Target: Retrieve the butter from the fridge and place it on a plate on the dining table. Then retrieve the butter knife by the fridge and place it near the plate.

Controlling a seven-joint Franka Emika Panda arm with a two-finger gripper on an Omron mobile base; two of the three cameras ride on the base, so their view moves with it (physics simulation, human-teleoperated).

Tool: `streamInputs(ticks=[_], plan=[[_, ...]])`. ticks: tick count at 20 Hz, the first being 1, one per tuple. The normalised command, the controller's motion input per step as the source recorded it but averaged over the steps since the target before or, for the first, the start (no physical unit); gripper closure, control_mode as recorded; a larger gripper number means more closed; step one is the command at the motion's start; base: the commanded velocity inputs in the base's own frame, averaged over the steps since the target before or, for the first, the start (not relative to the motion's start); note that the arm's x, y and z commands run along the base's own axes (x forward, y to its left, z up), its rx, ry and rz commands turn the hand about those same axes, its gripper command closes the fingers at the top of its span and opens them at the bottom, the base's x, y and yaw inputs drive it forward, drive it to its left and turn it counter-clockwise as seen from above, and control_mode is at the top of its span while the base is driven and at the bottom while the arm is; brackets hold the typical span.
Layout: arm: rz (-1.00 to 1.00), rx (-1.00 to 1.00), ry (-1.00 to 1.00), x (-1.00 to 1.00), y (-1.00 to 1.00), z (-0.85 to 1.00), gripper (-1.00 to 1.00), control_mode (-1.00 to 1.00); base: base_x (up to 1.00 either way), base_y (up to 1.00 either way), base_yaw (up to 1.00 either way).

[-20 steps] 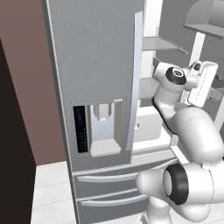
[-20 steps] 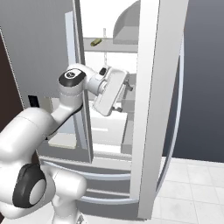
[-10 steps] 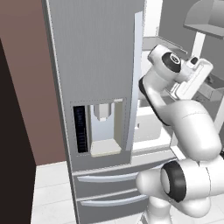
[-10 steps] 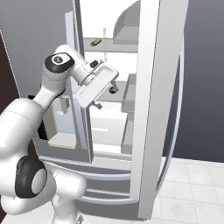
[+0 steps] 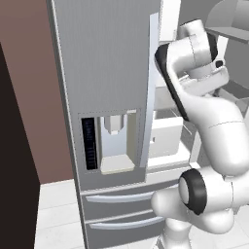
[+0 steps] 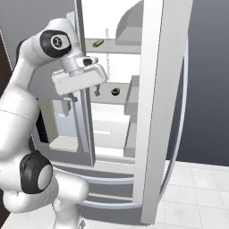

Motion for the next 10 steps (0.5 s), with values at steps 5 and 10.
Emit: streamInputs(ticks=[5, 10], plan=[[-0.01, 0.46, -0.40, 0.00, 0.90, 0.00, -1.00, -1.00, 0.00, 0.00, 0.00], [0.00, 0.38, -0.43, 0.02, 0.88, 0.00, -1.00, -1.00, 0.00, 0.00, 0.00]])
